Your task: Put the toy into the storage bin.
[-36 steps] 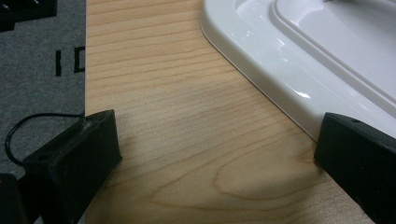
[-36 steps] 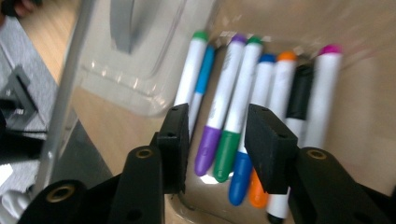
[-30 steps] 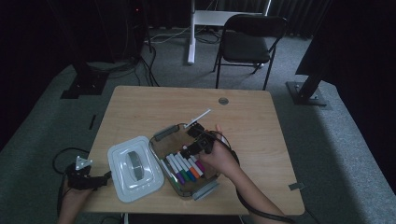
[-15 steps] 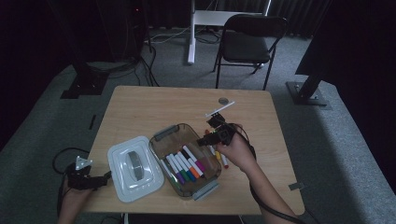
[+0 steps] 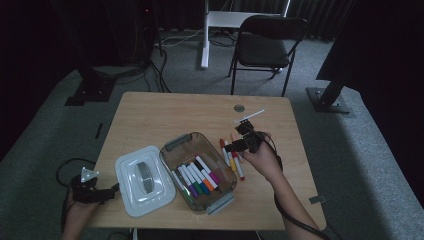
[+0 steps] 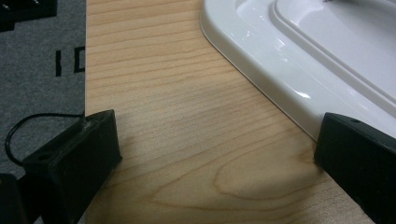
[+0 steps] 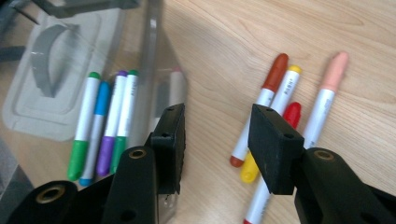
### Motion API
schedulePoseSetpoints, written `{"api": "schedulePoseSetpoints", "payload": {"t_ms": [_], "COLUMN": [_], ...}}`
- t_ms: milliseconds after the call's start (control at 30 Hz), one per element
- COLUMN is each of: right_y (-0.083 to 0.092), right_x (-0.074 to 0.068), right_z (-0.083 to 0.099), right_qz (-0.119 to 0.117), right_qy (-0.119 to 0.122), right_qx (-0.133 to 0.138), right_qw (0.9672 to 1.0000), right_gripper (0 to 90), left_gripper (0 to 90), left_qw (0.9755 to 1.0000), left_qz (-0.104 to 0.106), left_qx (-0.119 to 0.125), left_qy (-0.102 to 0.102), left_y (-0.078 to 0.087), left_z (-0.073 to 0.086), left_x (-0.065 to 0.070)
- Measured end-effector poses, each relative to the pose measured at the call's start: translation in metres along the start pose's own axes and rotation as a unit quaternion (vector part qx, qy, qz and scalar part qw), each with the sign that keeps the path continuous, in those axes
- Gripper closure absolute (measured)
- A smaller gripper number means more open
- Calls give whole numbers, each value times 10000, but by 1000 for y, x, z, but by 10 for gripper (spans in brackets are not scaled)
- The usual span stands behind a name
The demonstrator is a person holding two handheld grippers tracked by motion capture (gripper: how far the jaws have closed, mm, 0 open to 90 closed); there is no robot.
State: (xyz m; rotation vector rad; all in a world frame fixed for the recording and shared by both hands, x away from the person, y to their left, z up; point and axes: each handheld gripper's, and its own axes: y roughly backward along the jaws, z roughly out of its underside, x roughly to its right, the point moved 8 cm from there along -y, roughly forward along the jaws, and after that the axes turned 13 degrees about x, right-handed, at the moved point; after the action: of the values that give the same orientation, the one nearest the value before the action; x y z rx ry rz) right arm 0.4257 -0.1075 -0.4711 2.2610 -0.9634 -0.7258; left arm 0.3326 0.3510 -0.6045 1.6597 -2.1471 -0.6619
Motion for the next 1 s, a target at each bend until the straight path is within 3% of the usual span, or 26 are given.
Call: {"api": "schedulePoseSetpoints", "payload": {"t_ms": [333, 533, 767, 1000], "right_y": [-16, -31, -47, -64], "right_x": [43, 66, 83, 90], "right_z": [14, 29, 34, 37], "right_qz": [405, 636, 871, 992], "right_qy": [-455, -707, -859, -880], "right_qx": [41, -155, -292, -429], "right_qw": [9981, 9953, 9921, 9902], "right_gripper": [560, 591, 614, 640], "left_gripper": [6, 6, 6, 6], "left_qw": [10000, 10000, 10000, 10000], "left_qz": [0, 0, 0, 1], "left_qx": [0, 0, 1, 1], "left_qy": [1, 0, 1, 2], "left_y": [0, 0, 0, 0], "left_z": [0, 0, 0, 0], "left_x": [0, 0, 0, 0]}}
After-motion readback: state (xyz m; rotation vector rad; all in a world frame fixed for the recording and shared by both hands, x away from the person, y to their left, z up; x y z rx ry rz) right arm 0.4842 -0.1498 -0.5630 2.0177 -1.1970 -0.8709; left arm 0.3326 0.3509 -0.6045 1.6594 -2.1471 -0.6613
